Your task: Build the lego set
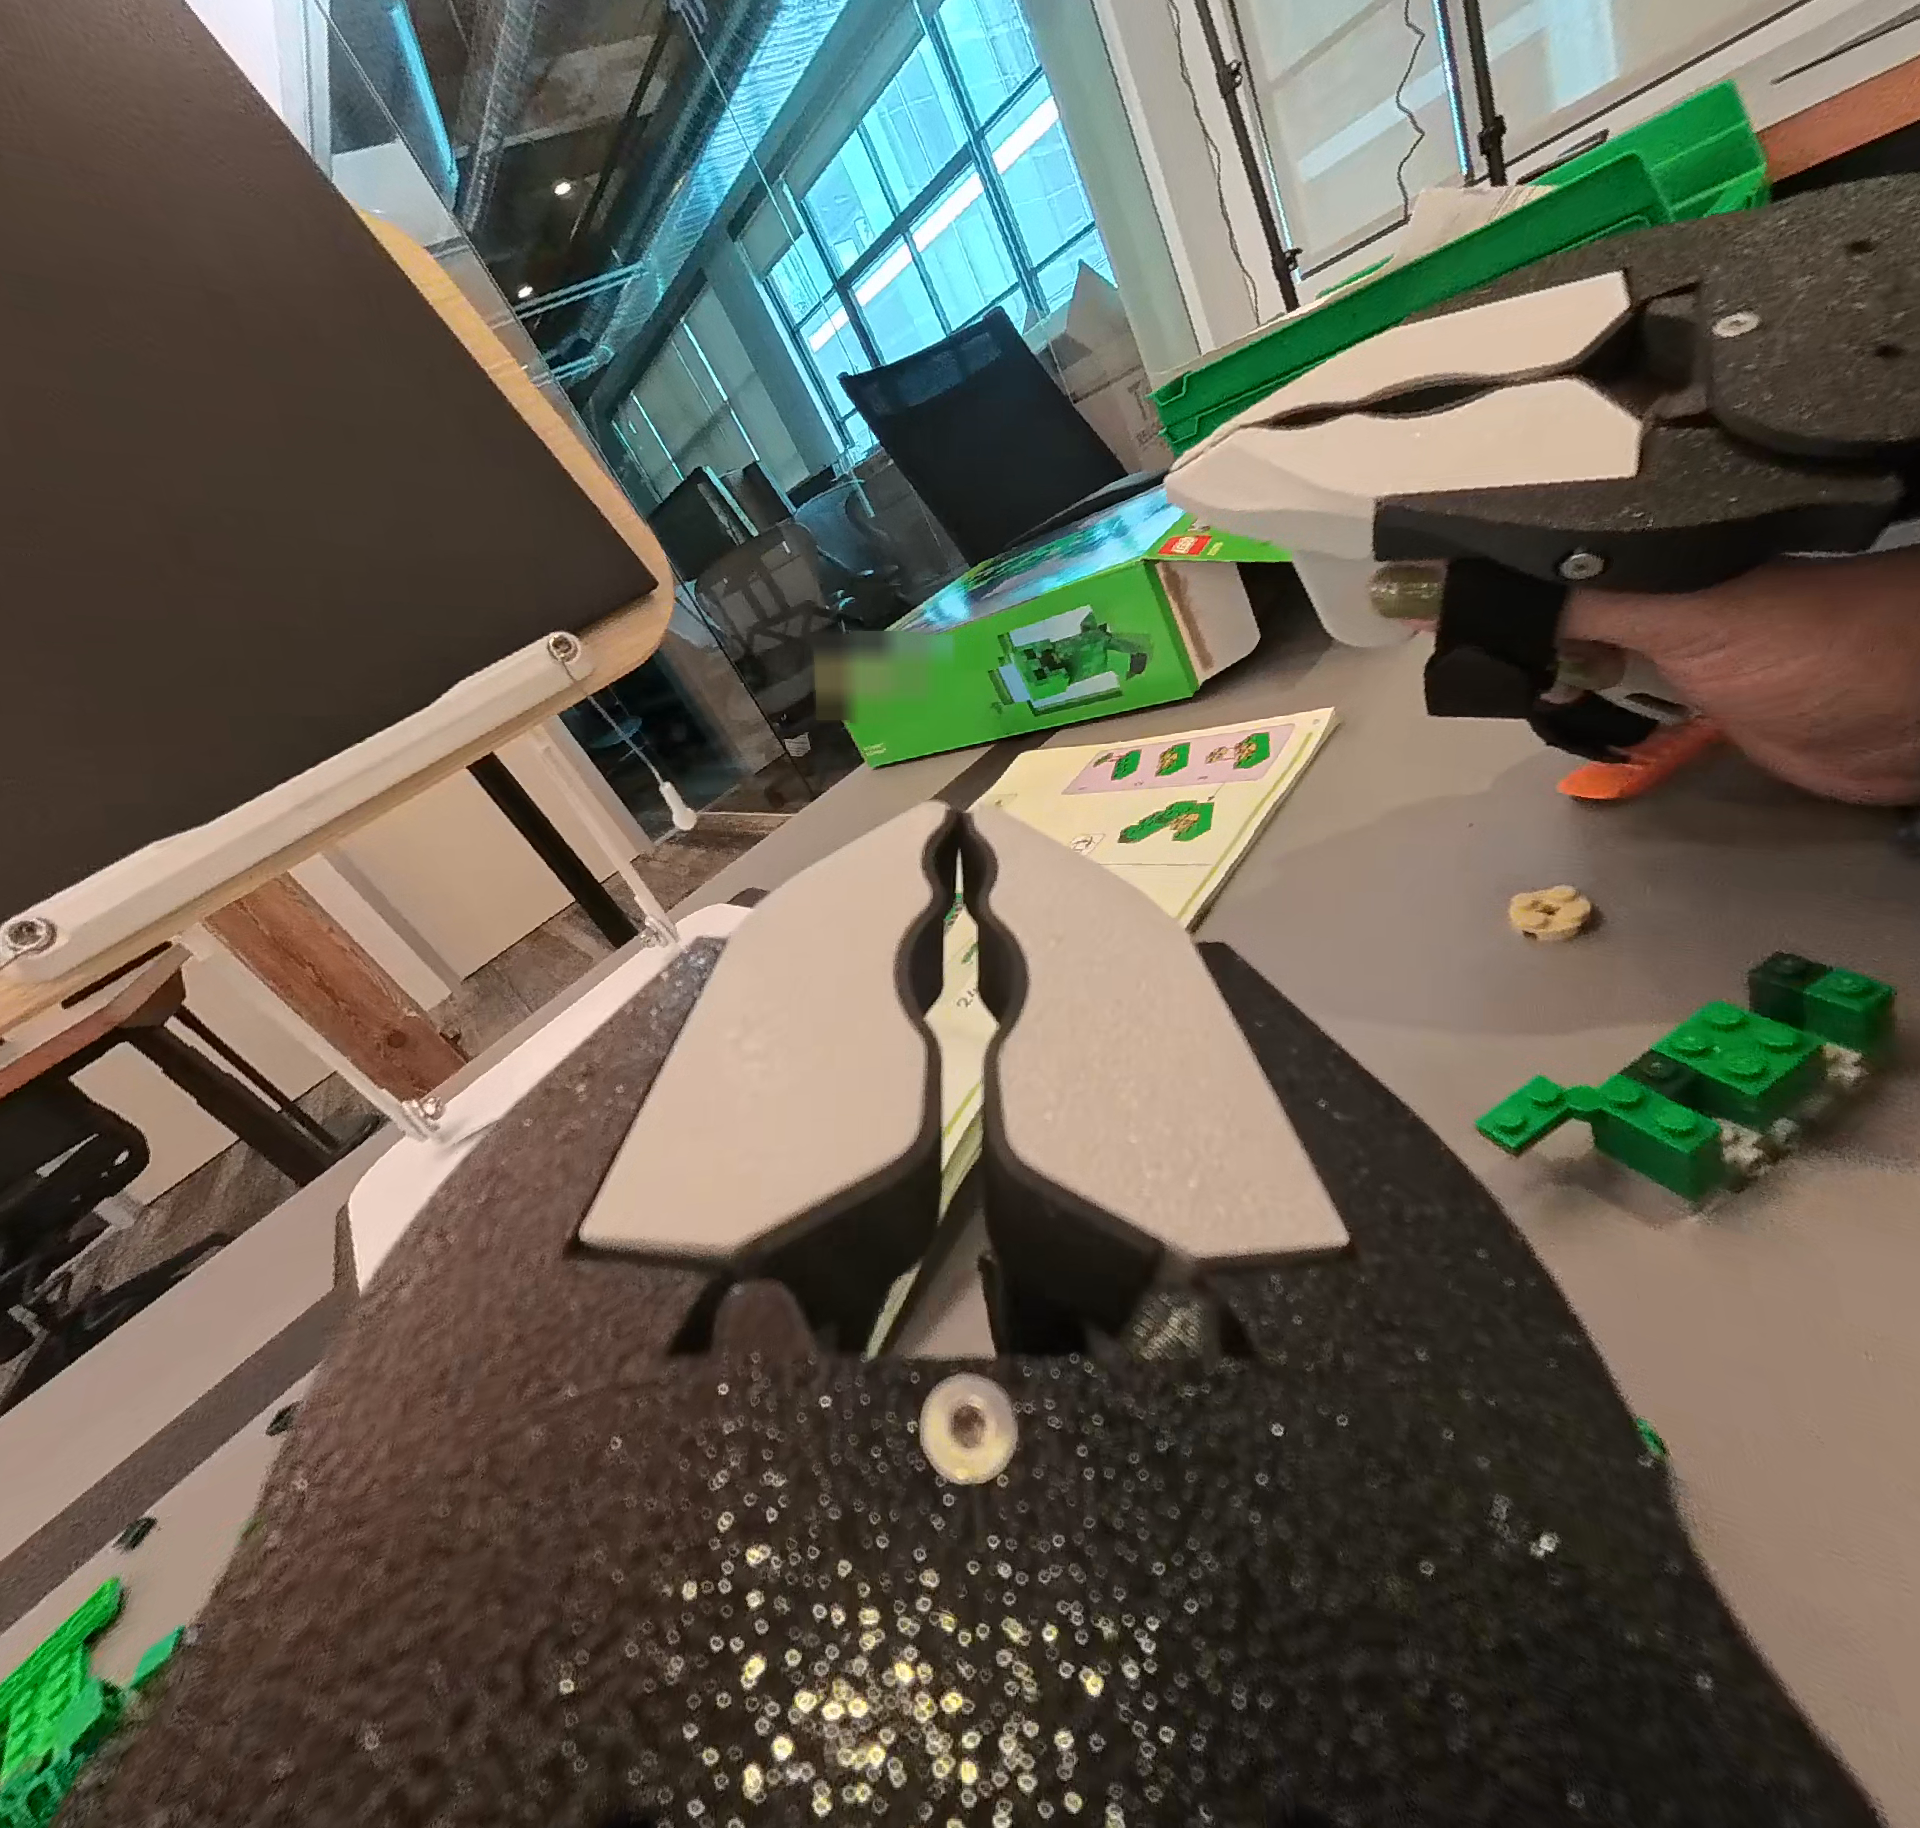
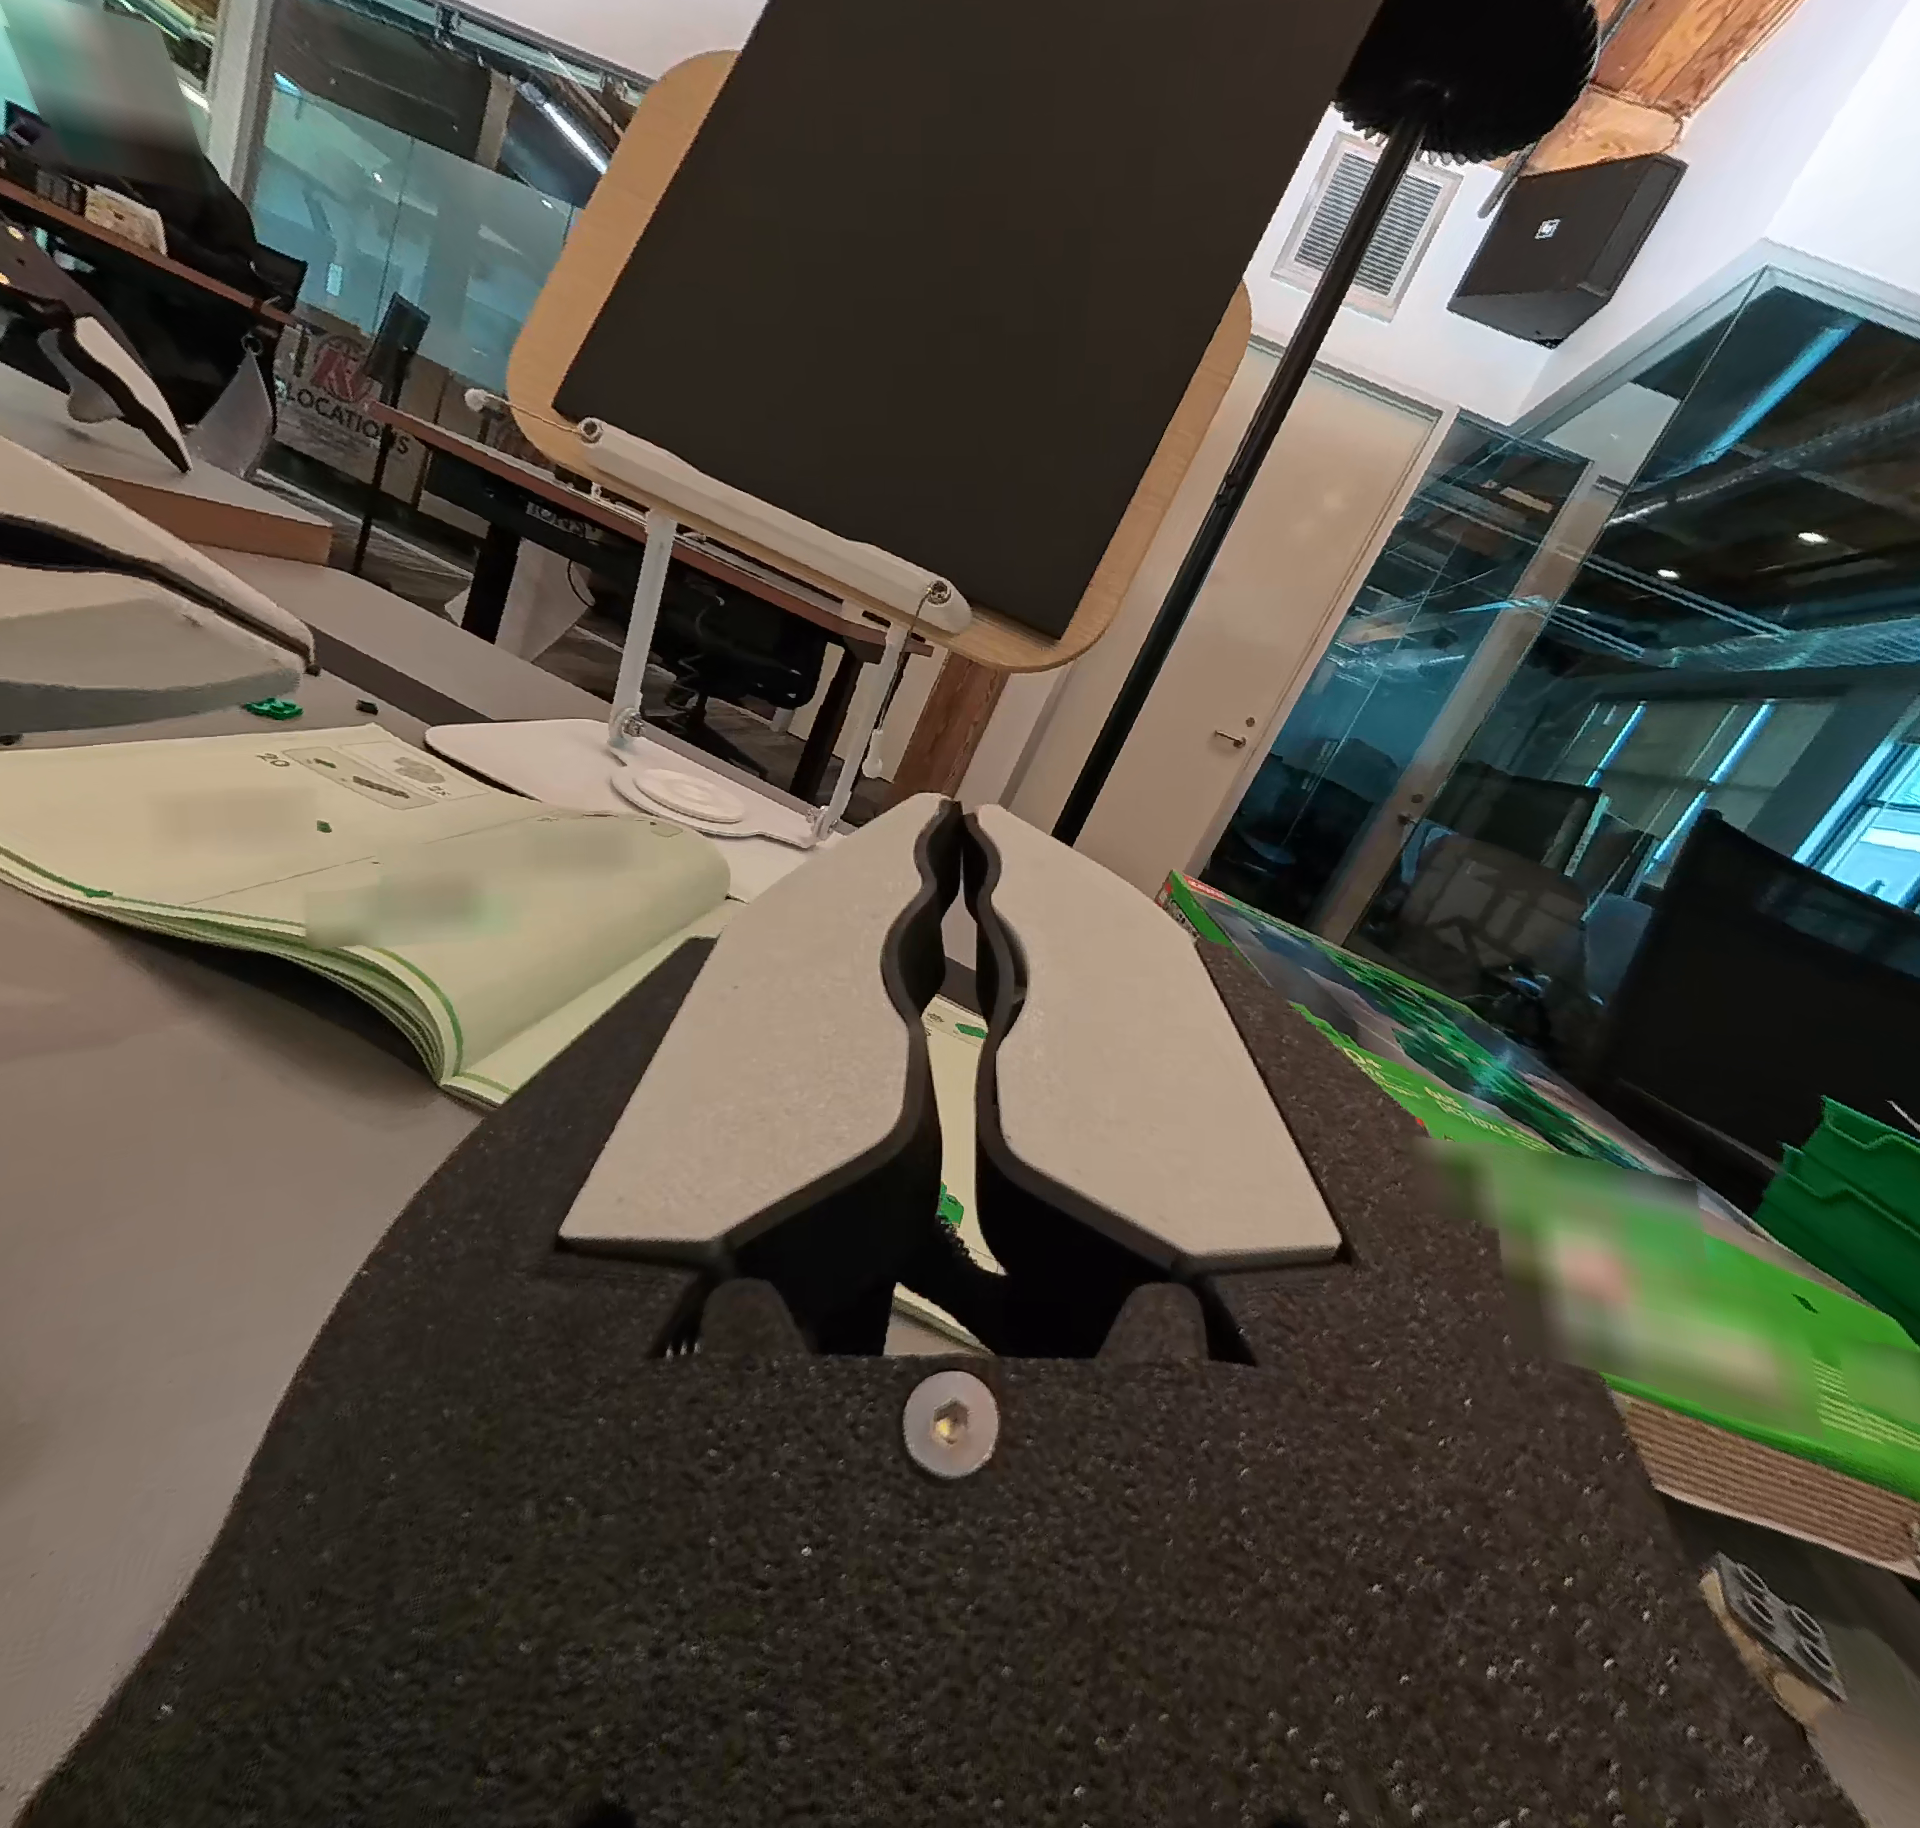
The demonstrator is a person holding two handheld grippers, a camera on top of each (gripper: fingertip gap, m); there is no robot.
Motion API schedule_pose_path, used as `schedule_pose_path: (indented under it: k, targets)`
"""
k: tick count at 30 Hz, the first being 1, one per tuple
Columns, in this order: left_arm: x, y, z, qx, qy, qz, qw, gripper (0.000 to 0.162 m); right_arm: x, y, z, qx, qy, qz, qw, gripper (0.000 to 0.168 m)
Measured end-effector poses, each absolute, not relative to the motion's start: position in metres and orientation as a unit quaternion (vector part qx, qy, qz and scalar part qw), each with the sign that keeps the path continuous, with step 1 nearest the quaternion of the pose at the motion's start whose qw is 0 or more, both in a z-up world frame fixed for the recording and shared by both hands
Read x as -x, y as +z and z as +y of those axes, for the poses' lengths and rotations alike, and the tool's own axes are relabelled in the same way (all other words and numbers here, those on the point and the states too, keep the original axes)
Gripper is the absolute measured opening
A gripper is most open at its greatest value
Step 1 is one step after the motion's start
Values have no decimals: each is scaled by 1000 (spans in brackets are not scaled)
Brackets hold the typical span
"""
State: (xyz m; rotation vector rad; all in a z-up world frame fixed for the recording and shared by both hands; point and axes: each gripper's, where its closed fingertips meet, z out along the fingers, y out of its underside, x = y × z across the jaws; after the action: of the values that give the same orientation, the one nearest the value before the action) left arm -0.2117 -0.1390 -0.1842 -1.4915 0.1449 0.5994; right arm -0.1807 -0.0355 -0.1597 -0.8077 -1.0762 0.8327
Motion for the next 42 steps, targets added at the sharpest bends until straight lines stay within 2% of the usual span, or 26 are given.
schedule_pose_path:
  k: [19,42]
  targets:
    - [214,-191,-130,687,215,42,693,0,179,-158,-49,334,399,-500,693,0]
    - [199,-184,-127,663,251,93,699,0,148,-153,-51,329,396,-487,706,0]
